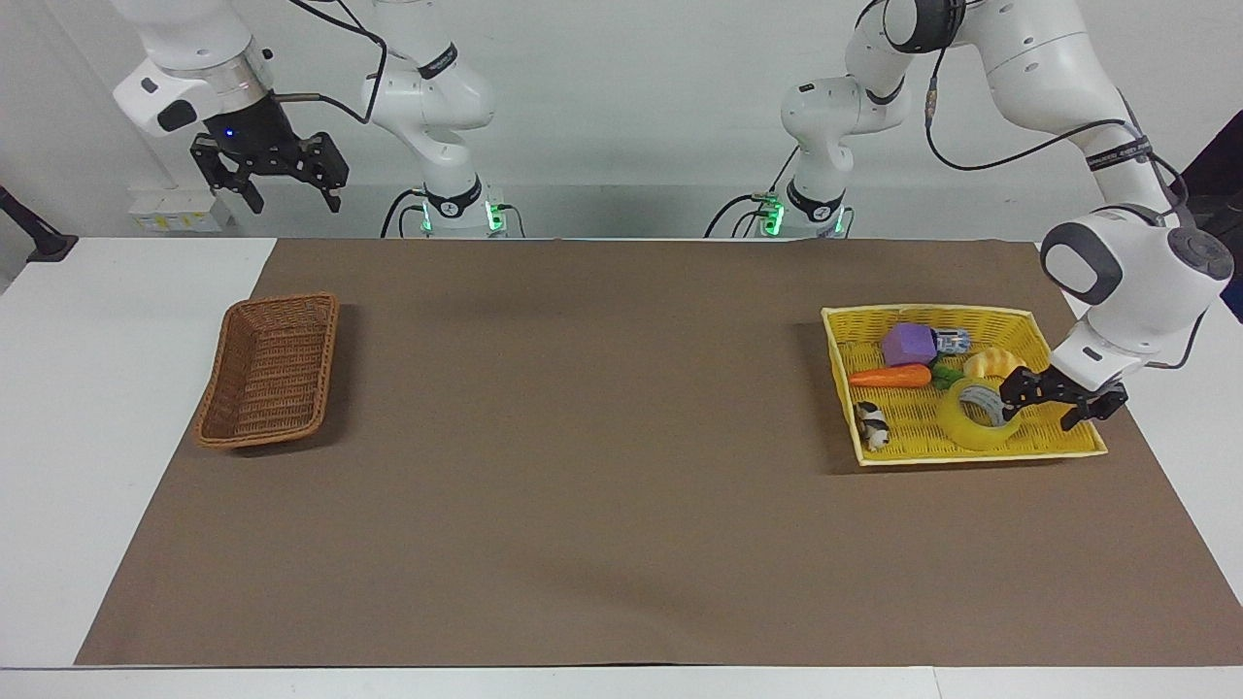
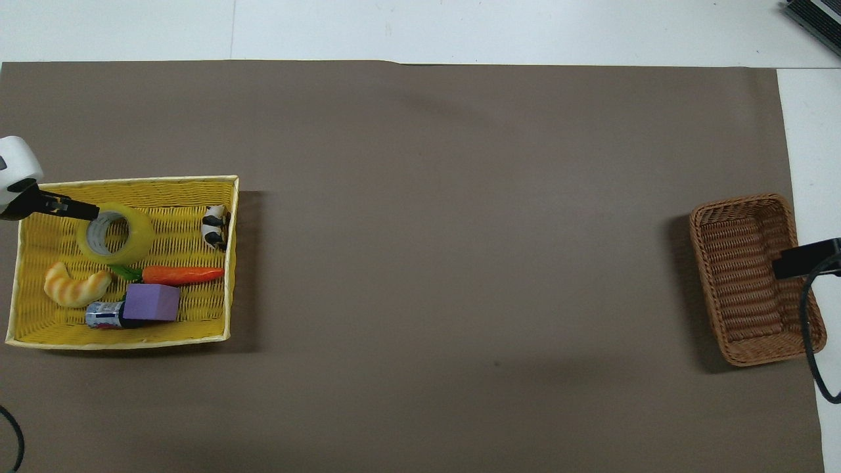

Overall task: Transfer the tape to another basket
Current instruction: 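Reach the left gripper into the yellow basket to the yellow tape roll, then grasp and lift the tape with the left gripper while the right gripper approaches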

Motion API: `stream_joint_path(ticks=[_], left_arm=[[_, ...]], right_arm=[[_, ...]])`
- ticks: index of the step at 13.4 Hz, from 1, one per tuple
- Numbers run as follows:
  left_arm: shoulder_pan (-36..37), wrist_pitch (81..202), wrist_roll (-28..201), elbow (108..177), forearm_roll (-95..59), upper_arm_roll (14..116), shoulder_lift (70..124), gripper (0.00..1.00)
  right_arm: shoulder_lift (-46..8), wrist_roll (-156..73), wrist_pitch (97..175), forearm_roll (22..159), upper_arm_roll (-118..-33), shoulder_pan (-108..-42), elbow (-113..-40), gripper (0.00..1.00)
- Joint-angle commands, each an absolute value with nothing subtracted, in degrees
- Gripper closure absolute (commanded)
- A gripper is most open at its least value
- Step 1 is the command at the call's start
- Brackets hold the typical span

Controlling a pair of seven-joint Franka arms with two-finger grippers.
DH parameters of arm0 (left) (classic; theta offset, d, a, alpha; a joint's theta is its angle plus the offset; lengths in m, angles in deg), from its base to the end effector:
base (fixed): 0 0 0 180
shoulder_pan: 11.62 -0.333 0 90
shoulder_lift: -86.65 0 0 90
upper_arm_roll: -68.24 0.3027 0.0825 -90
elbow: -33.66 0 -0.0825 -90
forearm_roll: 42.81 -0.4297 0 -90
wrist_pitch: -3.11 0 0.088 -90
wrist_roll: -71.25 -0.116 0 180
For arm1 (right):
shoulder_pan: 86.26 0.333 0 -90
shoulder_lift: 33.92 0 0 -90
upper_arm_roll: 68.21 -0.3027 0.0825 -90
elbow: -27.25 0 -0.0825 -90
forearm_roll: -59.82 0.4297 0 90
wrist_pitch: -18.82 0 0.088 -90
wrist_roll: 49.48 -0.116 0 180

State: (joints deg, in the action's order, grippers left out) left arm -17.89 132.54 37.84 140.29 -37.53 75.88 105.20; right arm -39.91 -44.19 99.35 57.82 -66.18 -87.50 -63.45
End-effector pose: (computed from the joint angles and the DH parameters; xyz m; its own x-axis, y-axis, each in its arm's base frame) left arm 0.6517 0.1546 0.3062 0.9539 -0.2885 0.0825 -0.2883 -0.9574 -0.0147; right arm 0.5488 -0.0369 0.6423 0.9967 0.0301 -0.0754 0.0320 -0.9992 0.0242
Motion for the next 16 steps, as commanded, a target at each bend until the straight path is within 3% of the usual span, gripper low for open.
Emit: stream_joint_path(ticks=[1,3,5,6,10,16], left_arm=[[-18.47,134.76,37.33,144.3,-36.57,75.71,103.52,0.19],[-18.13,135.03,37.94,145.19,-36.49,75.71,103.35,0.43],[-18.39,134.68,38.03,145.89,-36.57,75.71,103.08,0.86],[-18.39,134.59,37.94,145.46,-36.57,75.63,103.17,1.0],[-17.95,131.62,37.77,141.77,-36.57,75.63,102.56,1.0],[-13.22,121.86,42.94,142.11,-36.57,75.54,92.2,1.0]], right_arm=[[-40.78,-42.27,98.36,57.45,-66.54,-88.36,-63.89,0.0],[-40.78,-42.27,98.53,57.36,-66.54,-88.36,-63.98,0.0],[-40.78,-42.27,98.45,57.45,-66.54,-88.36,-63.98,0.0],[-40.78,-42.27,98.53,57.45,-66.54,-88.36,-63.98,0.0],[-40.87,-42.27,98.45,57.45,-66.54,-88.36,-64.07,0.0],[-41.39,-42.01,98.53,57.62,-66.54,-88.45,-65.03,0.0]])
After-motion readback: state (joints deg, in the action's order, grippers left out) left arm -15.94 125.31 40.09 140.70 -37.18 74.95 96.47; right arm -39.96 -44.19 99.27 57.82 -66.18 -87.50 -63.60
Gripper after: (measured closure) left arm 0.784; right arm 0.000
